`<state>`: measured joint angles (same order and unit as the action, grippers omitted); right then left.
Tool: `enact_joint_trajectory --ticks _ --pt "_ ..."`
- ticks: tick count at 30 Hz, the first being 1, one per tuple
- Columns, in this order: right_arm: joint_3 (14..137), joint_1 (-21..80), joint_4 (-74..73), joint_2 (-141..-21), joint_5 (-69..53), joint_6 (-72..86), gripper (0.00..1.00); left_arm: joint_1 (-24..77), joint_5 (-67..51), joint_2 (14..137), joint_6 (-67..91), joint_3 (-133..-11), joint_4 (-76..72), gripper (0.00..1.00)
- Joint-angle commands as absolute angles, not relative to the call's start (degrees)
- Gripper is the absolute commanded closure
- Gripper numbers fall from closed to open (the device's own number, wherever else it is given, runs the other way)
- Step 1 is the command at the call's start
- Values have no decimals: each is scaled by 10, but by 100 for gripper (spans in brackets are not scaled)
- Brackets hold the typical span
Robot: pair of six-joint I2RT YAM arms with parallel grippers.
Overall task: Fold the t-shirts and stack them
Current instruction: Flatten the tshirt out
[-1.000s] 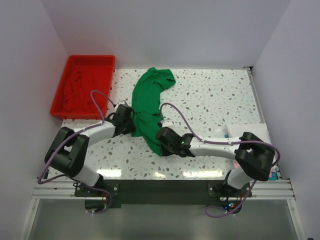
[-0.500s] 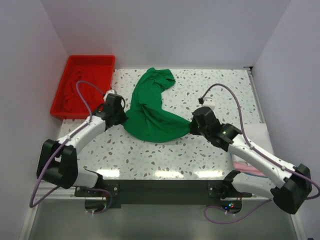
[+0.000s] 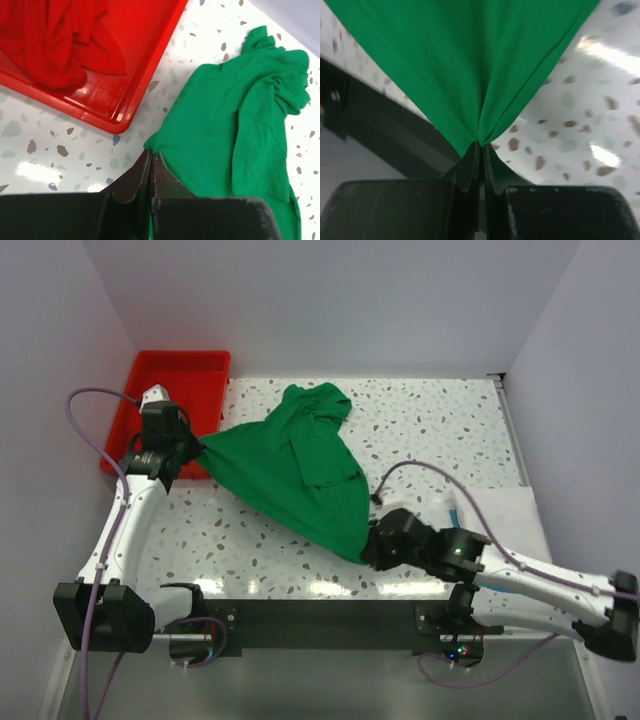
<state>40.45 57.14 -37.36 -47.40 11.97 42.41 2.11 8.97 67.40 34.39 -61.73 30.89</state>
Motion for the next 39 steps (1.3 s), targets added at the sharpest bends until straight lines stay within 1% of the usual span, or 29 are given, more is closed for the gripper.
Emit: enact_joint_trajectory --ticks 1,3,4,5,6,8,9,10,11,12,13,16,18,20,21,23,24,26,27,28,29,31,35,37,39 --pt "429 761 -293 -605 144 480 100 5 71 682 323 -626 323 100" --pt "484 801 -276 -684 155 468 100 4 67 689 329 -625 313 100" --pt "502 819 -275 -745 156 458 100 4 65 693 330 -626 310 100" --pt "518 819 -275 -771 165 442 97 4 58 702 332 -629 305 100" --pt "537 819 -279 -784 170 440 69 4 55 707 332 -632 302 100" --pt "552 804 -278 -789 201 419 39 4 43 716 328 -637 294 99" --pt "566 790 -280 -785 203 409 32 4 41 718 326 -639 295 97" --pt "571 748 -283 -778 201 392 26 4 40 720 324 -642 296 95" --pt "574 722 -285 -763 200 385 26 4 38 721 318 -646 296 92" --pt "577 693 -287 -754 200 378 26 4 40 720 316 -649 298 86" --pt "577 635 -287 -748 202 366 27 4 42 719 315 -650 301 84" --pt "595 549 -272 -755 192 325 34 4 47 710 305 -650 303 77" --pt "641 534 -281 -804 199 303 40 4 47 706 301 -650 307 70" --pt "670 528 -285 -845 212 279 41 4 45 701 298 -648 309 64" --pt "696 523 -282 -882 210 274 45 4 41 697 297 -647 310 60" --pt "714 507 -270 -911 187 263 52 5 19 686 296 -638 309 60" --pt "734 505 -259 -926 182 256 53 9 11 682 299 -633 308 60" --pt "759 504 -250 -970 155 234 53 50 22 667 308 -612 308 61" --pt "792 504 -252 -987 149 229 54 71 32 663 315 -605 312 61" --pt "810 505 -257 -1004 142 223 56 113 41 657 321 -596 314 62" --pt "826 507 -261 -1044 125 217 57 132 47 644 340 -571 314 64" --pt "866 508 -270 -1076 115 215 59 177 42 622 361 -537 302 67" --pt "900 522 -269 -1138 106 209 60 236 38 532 423 -423 287 73" --pt "912 536 -270 -1152 109 208 60 249 40 499 441 -382 295 74" --pt "919 547 -271 -1171 125 209 60 249 54 455 457 -368 311 75"
